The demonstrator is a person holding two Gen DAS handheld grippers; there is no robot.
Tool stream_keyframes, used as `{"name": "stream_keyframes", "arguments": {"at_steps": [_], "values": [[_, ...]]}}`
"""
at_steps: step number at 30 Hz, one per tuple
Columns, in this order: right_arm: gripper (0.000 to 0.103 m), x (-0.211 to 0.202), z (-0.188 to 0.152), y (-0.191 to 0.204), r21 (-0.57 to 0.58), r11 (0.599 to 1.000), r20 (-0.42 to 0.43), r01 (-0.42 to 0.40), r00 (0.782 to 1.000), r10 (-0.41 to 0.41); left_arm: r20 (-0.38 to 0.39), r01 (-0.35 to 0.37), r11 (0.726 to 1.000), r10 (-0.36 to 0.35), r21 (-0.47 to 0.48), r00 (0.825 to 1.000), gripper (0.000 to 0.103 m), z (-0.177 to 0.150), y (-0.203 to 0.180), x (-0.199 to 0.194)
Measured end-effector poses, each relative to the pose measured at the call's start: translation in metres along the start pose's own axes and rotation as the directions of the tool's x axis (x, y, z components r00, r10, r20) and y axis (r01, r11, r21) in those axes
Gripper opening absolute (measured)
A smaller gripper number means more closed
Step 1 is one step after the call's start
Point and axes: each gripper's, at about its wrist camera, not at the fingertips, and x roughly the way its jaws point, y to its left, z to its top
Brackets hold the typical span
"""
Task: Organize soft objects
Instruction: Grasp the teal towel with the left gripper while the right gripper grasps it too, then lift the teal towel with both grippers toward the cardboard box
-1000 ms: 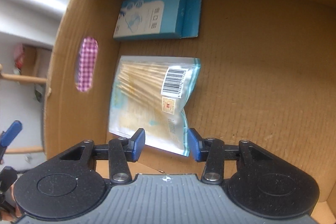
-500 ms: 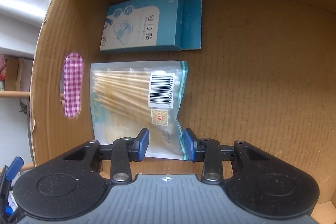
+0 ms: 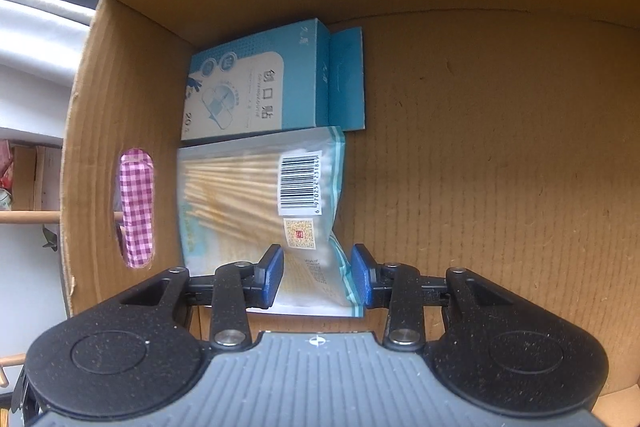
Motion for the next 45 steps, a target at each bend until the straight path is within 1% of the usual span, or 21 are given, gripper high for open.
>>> {"name": "stream_keyframes", "arguments": {"at_steps": [2, 3, 4, 9, 13, 15, 19, 23, 26, 29, 31, 32, 33, 34, 35, 36, 37, 39, 40, 42, 45], "values": [[0.045, -0.01, -0.004, -0.002, -0.022, 1.0, 0.009, -0.015, 1.0, 0.015, 0.003, -0.003, 1.0, 0.003, 0.001, 1.0, 0.102, 0.0, -0.002, -0.001], [0.048, -0.017, -0.003, 0.0, -0.026, 0.999, 0.025, -0.022, 0.999, 0.023, 0.005, -0.004, 1.0, 0.004, 0.0, 1.0, 0.102, -0.001, -0.002, -0.003], [0.05, -0.023, -0.003, 0.003, -0.032, 0.999, 0.038, -0.024, 0.999, 0.026, 0.007, -0.004, 1.0, 0.004, -0.001, 1.0, 0.102, -0.001, -0.003, -0.004], [0.05, -0.057, -0.012, 0.002, -0.064, 0.997, 0.112, -0.045, 0.992, 0.052, 0.022, -0.008, 1.0, 0.008, 0.003, 1.0, 0.102, -0.005, -0.01, -0.014], [0.05, -0.09, -0.027, 0.004, -0.09, 0.993, 0.188, -0.079, 0.977, 0.095, 0.039, 0.003, 1.0, -0.004, 0.017, 0.999, 0.102, -0.009, -0.018, -0.025], [0.05, -0.109, -0.041, 0.003, -0.104, 0.989, 0.229, -0.104, 0.965, 0.125, 0.047, 0.026, 0.999, -0.027, 0.027, 0.999, 0.102, -0.012, -0.022, -0.03], [0.05, -0.143, -0.077, -0.001, -0.143, 0.975, 0.309, -0.168, 0.929, 0.205, 0.043, 0.099, 0.992, -0.102, 0.074, 0.994, 0.102, -0.021, -0.033, -0.04], [0.05, -0.162, -0.117, -0.008, -0.162, 0.952, 0.352, -0.258, 0.886, 0.3, -0.002, 0.184, 0.968, -0.186, 0.172, 0.983, 0.102, -0.034, -0.059, -0.038], [0.05, -0.159, -0.146, -0.013, -0.169, 0.94, 0.382, -0.296, 0.86, 0.339, -0.051, 0.206, 0.943, -0.199, 0.261, 0.979, 0.102, -0.045, -0.085, -0.026], [0.05, -0.148, -0.167, -0.019, -0.159, 0.94, 0.414, -0.302, 0.844, 0.342, -0.085, 0.188, 0.913, -0.169, 0.362, 0.982, 0.098, -0.056, -0.112, -0.011], [0.051, -0.141, -0.177, -0.023, -0.146, 0.934, 0.432, -0.327, 0.828, 0.358, -0.1, 0.169, 0.895, -0.14, 0.414, 0.985, 0.093, -0.06, -0.124, -0.001], [0.051, -0.137, -0.181, -0.025, -0.139, 0.929, 0.439, -0.342, 0.82, 0.368, -0.104, 0.152, 0.885, -0.118, 0.441, 0.988, 0.088, -0.061, -0.129, 0.005], [0.051, -0.135, -0.185, -0.028, -0.134, 0.925, 0.446, -0.356, 0.812, 0.377, -0.099, 0.129, 0.873, -0.094, 0.47, 0.991, 0.077, -0.063, -0.134, 0.01], [0.051, -0.133, -0.188, -0.03, -0.131, 0.922, 0.453, -0.365, 0.805, 0.383, -0.096, 0.112, 0.864, -0.074, 0.491, 0.993, 0.073, -0.065, -0.137, 0.014], [0.051, -0.13, -0.189, -0.032, -0.128, 0.92, 0.461, -0.371, 0.799, 0.386, -0.096, 0.085, 0.854, -0.041, 0.513, 0.994, 0.064, -0.066, -0.14, 0.02], [0.051, -0.128, -0.191, -0.033, -0.124, 0.919, 0.469, -0.375, 0.793, 0.388, -0.092, 0.059, 0.847, -0.012, 0.529, 0.996, 0.05, -0.068, -0.143, 0.024], [0.051, -0.127, -0.193, -0.036, -0.121, 0.917, 0.475, -0.38, 0.789, 0.39, -0.083, 0.038, 0.839, 0.008, 0.542, 0.997, 0.042, -0.069, -0.144, 0.027], [0.051, -0.125, -0.196, -0.04, -0.114, 0.912, 0.479, -0.395, 0.782, 0.398, -0.063, 0.016, 0.829, 0.023, 0.559, 0.998, 0.023, -0.072, -0.143, 0.025], [0.051, -0.123, -0.197, -0.042, -0.109, 0.909, 0.48, -0.403, 0.779, 0.403, -0.055, 0.018, 0.828, 0.016, 0.56, 0.998, 0.02, -0.073, -0.141, 0.022], [0.051, -0.123, -0.199, -0.046, -0.104, 0.906, 0.481, -0.411, 0.776, 0.408, -0.045, 0.034, 0.824, -0.011, 0.565, 0.999, 0.017, -0.074, -0.137, 0.014], [0.051, -0.122, -0.201, -0.048, -0.103, 0.906, 0.484, -0.41, 0.775, 0.406, -0.038, 0.067, 0.794, -0.055, 0.604, 0.998, 0.016, -0.078, -0.131, 0.0]]}}
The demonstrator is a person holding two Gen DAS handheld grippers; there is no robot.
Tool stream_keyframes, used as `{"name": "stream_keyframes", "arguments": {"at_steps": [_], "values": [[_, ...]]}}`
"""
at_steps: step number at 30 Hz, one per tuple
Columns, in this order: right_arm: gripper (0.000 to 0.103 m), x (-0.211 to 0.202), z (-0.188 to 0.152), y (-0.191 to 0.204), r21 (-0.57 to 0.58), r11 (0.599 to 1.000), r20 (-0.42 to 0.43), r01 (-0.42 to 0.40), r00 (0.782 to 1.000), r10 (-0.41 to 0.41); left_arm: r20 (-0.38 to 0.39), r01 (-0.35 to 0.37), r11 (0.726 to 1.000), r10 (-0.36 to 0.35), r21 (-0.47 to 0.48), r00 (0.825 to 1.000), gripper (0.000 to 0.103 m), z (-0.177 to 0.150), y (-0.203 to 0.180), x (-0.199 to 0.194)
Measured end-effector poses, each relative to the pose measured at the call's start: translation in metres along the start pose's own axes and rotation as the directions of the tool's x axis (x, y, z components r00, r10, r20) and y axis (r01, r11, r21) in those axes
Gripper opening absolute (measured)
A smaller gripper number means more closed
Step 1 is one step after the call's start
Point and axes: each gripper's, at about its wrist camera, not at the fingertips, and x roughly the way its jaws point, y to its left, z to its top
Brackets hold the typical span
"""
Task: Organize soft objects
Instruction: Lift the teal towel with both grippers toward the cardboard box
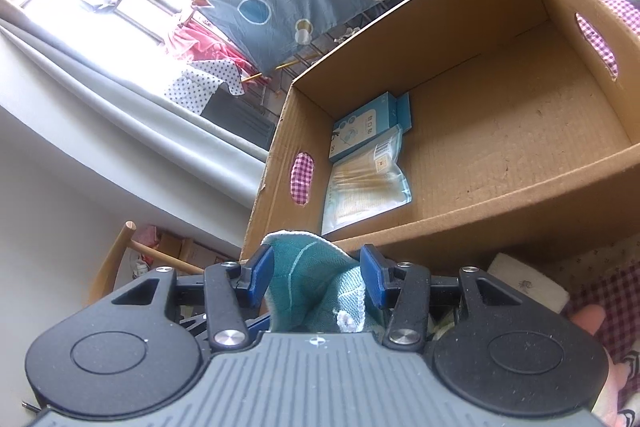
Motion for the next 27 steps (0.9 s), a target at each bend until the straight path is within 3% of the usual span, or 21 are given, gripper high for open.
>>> {"name": "stream_keyframes", "arguments": {"at_steps": [9, 13, 18, 20, 23, 27], "values": [[0.05, -0.009, 0.001, 0.038, -0.144, 0.989, 0.062, -0.032, 0.997, 0.042, 0.015, 0.105, 0.978, -0.109, 0.183, 0.994, 0.016, -0.017, -0.019, -0.016], [0.049, 0.007, -0.005, 0.052, -0.187, 0.98, 0.001, -0.064, 0.998, 0.065, -0.003, 0.112, 0.978, -0.113, 0.177, 0.994, 0.016, -0.024, -0.02, -0.012], [0.046, 0.038, -0.029, 0.046, -0.176, 0.984, -0.122, -0.022, 0.993, 0.0, 0.009, 0.136, 0.985, -0.138, 0.104, 0.99, 0.02, -0.031, -0.009, -0.015], [0.046, 0.048, -0.039, 0.038, -0.16, 0.987, -0.161, 0.009, 0.986, -0.035, 0.009, 0.147, 0.987, -0.148, 0.063, 0.989, 0.029, -0.032, -0.003, -0.019], [0.046, 0.058, -0.049, 0.023, -0.118, 0.992, -0.201, 0.041, 0.978, -0.065, 0.012, 0.137, 0.99, -0.137, -0.03, 0.991, 0.066, -0.036, 0.01, -0.025], [0.045, 0.06, -0.054, 0.013, -0.074, 0.997, -0.214, 0.036, 0.976, -0.051, 0.025, 0.154, 0.971, -0.152, -0.185, 0.988, 0.07, -0.043, 0.026, -0.025]]}}
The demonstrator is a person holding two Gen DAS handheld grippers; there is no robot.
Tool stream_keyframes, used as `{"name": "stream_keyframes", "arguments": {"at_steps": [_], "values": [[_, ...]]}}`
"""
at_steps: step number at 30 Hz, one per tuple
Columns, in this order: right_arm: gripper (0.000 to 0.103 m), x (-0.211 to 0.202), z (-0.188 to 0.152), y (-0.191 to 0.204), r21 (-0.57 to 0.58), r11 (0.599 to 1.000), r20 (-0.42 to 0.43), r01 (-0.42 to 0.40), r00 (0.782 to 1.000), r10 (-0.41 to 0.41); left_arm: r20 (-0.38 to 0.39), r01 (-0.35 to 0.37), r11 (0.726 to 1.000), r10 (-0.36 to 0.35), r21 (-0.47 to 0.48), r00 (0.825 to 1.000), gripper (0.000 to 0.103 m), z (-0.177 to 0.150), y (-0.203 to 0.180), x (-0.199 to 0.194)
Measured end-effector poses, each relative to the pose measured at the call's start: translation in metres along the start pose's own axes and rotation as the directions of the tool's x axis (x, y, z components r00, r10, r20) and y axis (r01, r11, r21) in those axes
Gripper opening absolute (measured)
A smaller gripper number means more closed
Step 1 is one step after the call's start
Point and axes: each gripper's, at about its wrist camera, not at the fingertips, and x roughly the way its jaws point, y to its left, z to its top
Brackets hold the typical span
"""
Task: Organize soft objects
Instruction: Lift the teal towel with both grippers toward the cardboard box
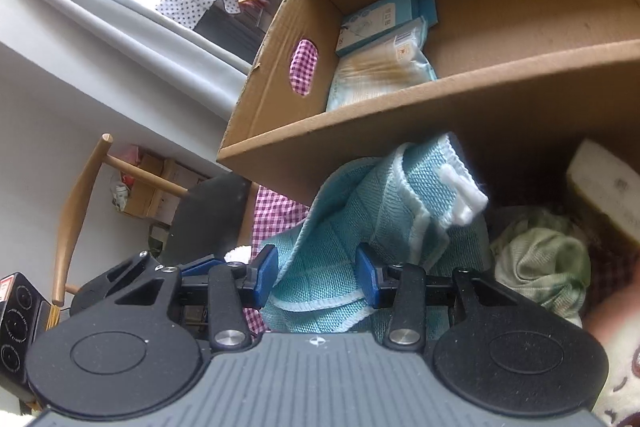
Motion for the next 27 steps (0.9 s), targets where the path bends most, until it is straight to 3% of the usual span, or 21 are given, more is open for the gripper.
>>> {"name": "stream_keyframes", "arguments": {"at_steps": [5, 10, 20, 27], "values": [[0.045, -0.001, 0.001, -0.007, 0.038, 0.999, 0.0, -0.028, 1.0, 0.028, -0.041, 0.075, 0.973, -0.086, -0.218, 0.995, 0.07, -0.002, 0.021, 0.016], [0.045, -0.001, 0.001, -0.016, 0.076, 0.995, 0.003, -0.061, 0.998, 0.061, -0.047, 0.11, 0.934, -0.134, -0.339, 0.99, 0.07, -0.001, 0.036, 0.027], [0.045, -0.002, 0.0, -0.029, 0.117, 0.987, 0.013, -0.111, 0.994, 0.11, 0.039, 0.168, 0.944, -0.163, -0.286, 0.986, 0.07, 0.008, 0.024, 0.021], [0.045, 0.0, 0.002, -0.04, 0.145, 0.979, 0.012, -0.144, 0.99, 0.144, 0.027, 0.067, 0.957, -0.061, -0.284, 0.998, 0.07, 0.007, 0.03, 0.02]]}}
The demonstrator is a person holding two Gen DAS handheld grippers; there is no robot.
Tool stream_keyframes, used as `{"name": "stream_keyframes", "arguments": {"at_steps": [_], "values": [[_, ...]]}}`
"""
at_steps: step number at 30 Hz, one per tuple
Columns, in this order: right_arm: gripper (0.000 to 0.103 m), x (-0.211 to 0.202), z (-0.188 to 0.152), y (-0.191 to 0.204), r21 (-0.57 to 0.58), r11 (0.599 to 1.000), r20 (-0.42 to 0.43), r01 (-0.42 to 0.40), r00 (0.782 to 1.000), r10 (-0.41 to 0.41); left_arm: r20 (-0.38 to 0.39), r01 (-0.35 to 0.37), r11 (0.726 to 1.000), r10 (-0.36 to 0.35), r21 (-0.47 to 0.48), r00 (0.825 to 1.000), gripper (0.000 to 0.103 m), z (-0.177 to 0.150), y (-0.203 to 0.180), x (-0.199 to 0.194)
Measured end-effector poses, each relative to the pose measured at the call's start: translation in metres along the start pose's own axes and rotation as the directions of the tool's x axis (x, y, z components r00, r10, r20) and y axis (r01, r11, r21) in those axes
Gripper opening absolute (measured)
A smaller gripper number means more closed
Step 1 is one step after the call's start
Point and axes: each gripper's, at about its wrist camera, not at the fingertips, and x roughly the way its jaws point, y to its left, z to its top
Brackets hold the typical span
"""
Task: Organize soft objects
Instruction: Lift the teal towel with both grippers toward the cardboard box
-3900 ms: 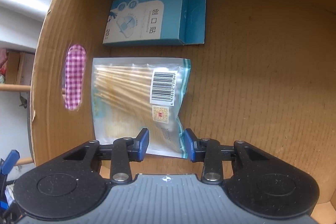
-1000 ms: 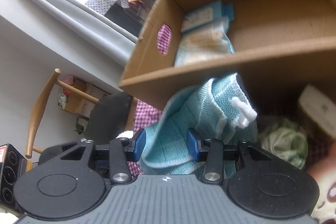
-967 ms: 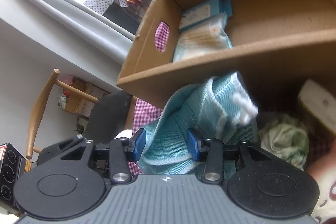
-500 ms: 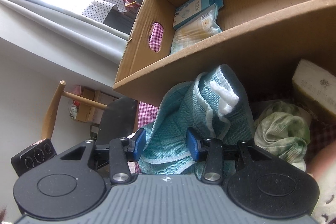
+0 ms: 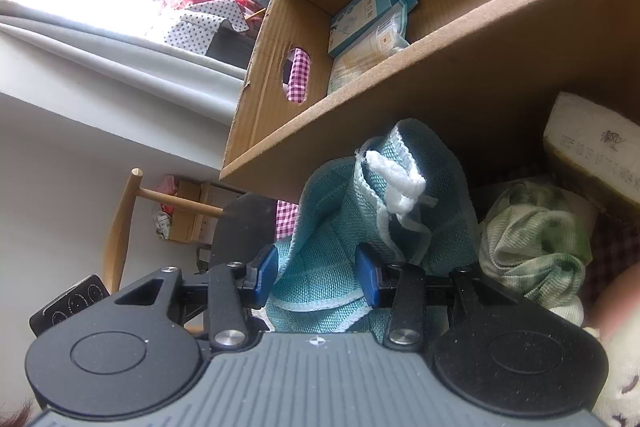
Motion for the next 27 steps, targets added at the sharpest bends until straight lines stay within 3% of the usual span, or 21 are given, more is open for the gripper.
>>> {"name": "stream_keyframes", "arguments": {"at_steps": [6, 9, 15, 20, 22, 27], "values": [[0.045, -0.001, 0.002, -0.004, 0.002, 1.0, -0.007, -0.012, 1.0, 0.012, 0.015, -0.036, 0.999, 0.036, 0.021, 0.999, 0.071, 0.006, 0.009, 0.007], [0.04, -0.002, 0.002, -0.006, 0.005, 1.0, -0.002, -0.008, 1.0, 0.008, -0.007, 0.011, 1.0, -0.011, 0.017, 1.0, 0.078, 0.01, 0.016, 0.016], [0.04, -0.005, 0.002, -0.012, 0.029, 0.999, 0.003, -0.023, 1.0, 0.023, -0.062, 0.142, 0.984, -0.149, -0.106, 0.987, 0.079, 0.011, 0.037, 0.023], [0.04, -0.005, 0.001, -0.015, 0.039, 0.999, 0.007, -0.033, 0.999, 0.033, -0.081, 0.169, 0.971, -0.185, -0.167, 0.979, 0.079, 0.009, 0.045, 0.021], [0.04, -0.006, 0.001, -0.017, 0.042, 0.999, 0.009, -0.035, 0.999, 0.035, -0.062, 0.212, 0.957, -0.228, -0.198, 0.972, 0.079, 0.01, 0.047, 0.014], [0.04, -0.009, 0.001, -0.02, 0.047, 0.998, 0.013, -0.044, 0.999, 0.044, -0.053, 0.233, 0.955, -0.246, -0.184, 0.968, 0.079, 0.011, 0.037, 0.008]]}}
